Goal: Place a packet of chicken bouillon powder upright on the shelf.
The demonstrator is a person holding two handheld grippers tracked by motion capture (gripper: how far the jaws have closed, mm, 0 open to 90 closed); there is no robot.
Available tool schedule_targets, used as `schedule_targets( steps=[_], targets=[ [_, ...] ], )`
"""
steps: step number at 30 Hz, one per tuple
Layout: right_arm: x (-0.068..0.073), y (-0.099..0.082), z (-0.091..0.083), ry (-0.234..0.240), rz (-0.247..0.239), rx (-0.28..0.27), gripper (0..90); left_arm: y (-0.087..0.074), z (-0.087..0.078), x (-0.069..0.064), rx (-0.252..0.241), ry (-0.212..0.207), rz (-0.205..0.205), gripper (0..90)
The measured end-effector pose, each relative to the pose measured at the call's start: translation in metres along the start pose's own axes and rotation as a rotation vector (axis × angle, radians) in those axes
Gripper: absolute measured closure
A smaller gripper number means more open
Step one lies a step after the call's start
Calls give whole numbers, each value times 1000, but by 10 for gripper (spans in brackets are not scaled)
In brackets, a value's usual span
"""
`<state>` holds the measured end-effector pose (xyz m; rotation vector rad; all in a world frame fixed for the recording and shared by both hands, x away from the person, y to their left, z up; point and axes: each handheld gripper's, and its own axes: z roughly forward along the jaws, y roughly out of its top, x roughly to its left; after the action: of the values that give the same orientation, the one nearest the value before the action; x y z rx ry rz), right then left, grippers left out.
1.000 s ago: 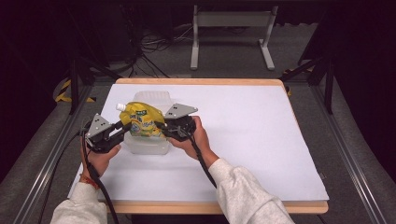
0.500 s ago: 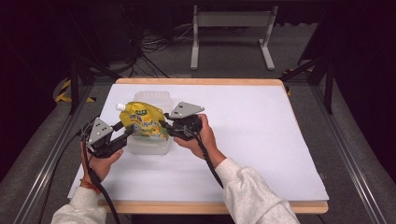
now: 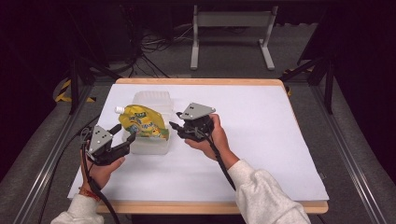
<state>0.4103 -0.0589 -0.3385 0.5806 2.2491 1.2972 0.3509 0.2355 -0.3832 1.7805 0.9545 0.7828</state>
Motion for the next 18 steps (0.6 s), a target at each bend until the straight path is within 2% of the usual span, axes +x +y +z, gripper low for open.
schedule_targets(
  steps=[6, 8, 10, 11, 18],
  targets=[
    [-7, -6, -8, -18, -4, 18, 557, 0, -4, -9, -13, 6, 14, 329],
    [-10, -9, -12, -14, 8, 23, 532, -1, -5, -15, -14, -4, 20, 324],
    [-13, -14, -18, -23, -6, 43, 519, -1, -3, -22, 1, -36, 39, 309],
    [-15, -16, -20, -29, -14, 48, 518, -2, -3, -24, 1, -29, 46, 307],
    [-22, -27, -32, -42, -27, 86, 501, -1, 5, -39, 23, -56, 86, 294]
  ],
)
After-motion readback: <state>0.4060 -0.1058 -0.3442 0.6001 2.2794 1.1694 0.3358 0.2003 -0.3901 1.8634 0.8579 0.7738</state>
